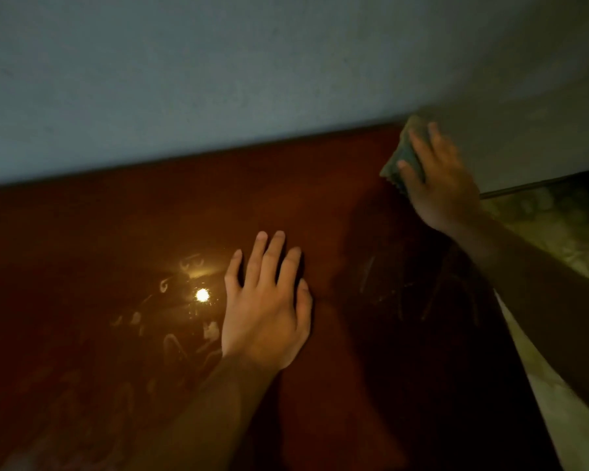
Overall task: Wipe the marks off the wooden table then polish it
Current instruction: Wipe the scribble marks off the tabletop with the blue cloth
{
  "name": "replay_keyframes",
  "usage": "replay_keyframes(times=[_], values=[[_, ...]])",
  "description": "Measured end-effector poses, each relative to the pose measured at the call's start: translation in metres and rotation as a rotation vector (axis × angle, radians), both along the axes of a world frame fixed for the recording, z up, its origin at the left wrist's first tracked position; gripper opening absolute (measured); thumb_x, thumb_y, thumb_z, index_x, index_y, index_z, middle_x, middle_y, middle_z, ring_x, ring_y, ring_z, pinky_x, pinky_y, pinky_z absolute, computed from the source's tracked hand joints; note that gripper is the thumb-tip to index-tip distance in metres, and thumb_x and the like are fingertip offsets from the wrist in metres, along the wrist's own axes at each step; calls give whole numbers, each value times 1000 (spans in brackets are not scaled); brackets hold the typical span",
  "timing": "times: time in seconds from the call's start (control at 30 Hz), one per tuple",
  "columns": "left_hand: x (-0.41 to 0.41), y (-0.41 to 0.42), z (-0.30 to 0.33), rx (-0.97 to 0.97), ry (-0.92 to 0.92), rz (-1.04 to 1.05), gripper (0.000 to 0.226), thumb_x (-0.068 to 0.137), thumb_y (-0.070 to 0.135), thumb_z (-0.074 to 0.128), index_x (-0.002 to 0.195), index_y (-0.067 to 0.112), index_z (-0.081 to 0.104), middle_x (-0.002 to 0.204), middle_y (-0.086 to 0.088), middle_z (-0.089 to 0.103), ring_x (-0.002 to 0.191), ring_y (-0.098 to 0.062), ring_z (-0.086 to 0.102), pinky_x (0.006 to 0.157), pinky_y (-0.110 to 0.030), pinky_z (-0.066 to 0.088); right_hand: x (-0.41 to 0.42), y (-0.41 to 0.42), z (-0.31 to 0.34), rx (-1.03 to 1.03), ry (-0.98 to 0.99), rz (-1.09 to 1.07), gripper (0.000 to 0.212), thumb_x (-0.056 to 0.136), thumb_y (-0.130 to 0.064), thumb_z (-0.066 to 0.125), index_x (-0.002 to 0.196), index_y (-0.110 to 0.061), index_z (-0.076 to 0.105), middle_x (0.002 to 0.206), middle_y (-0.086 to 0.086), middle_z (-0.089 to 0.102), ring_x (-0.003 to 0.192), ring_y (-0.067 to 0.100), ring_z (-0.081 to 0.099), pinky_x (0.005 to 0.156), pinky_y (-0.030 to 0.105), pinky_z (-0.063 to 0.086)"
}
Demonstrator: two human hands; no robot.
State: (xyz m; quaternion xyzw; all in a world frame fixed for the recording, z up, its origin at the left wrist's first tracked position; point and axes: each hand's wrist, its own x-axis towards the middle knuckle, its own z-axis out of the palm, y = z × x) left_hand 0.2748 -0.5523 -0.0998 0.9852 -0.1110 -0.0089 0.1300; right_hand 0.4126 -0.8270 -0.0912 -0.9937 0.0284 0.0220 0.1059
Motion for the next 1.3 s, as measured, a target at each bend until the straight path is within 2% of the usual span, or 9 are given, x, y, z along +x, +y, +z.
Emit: replay_keyframes(times=[0.13,0.27,0.33,0.5,0.57,0.8,0.97,1.1,1.3], values=[[0,-2,1,11,6,2,48,101,38,36,141,15,49,155,-10,40,150,-27,26,118,-53,21,-2,32,-2,-116,-10,-93,64,105,-49,28,162,-20,24,169,12,18,153,42,17,121,58,19],[0,-2,4,27,21,12,49,100,38,35,141,15,50,155,-10,41,149,-27,26,119,-51,19,-33,79,-11,-96,-26,295,66,102,-54,27,159,-21,33,166,11,28,154,40,19,122,57,14],[0,-3,5,17,26,12,49,100,38,35,141,15,50,155,-10,41,149,-27,26,119,-50,17,-28,62,-11,-111,-16,358,66,102,-56,27,159,-23,34,166,10,28,154,38,20,123,56,16],[0,-2,5,2,36,22,49,99,38,36,140,14,50,155,-11,41,149,-28,26,119,-52,18,4,3,-4,-74,43,4,69,100,-56,23,161,-24,24,170,8,16,156,38,11,120,58,22],[0,-2,6,0,35,26,49,99,38,36,140,14,50,155,-11,41,149,-28,27,119,-53,19,-7,22,-4,-94,28,-24,69,101,-56,20,162,-23,19,171,9,13,156,38,9,122,60,14],[-2,-3,7,6,38,28,51,99,38,35,140,12,50,155,-12,40,149,-28,26,119,-52,17,-105,89,-12,-35,-64,401,59,104,-51,39,156,-23,40,165,9,32,154,35,22,125,55,14],[-1,-2,6,-22,26,31,48,100,36,38,140,13,50,155,-11,40,149,-27,25,120,-49,13,-56,23,-4,-139,47,111,67,102,-57,22,161,-26,24,170,8,17,157,34,10,126,56,7],[-1,-2,8,-27,4,14,48,99,32,34,140,11,50,154,-13,41,148,-30,28,119,-51,15,-65,45,-5,-137,6,11,64,105,-52,24,162,-23,21,170,11,16,157,37,8,125,58,6],[-1,1,7,-14,-6,-17,53,94,30,33,138,6,48,153,-16,41,147,-33,29,118,-55,19,-163,113,-11,-58,1,442,60,103,-51,36,158,-26,34,167,6,26,156,32,17,125,56,11]])
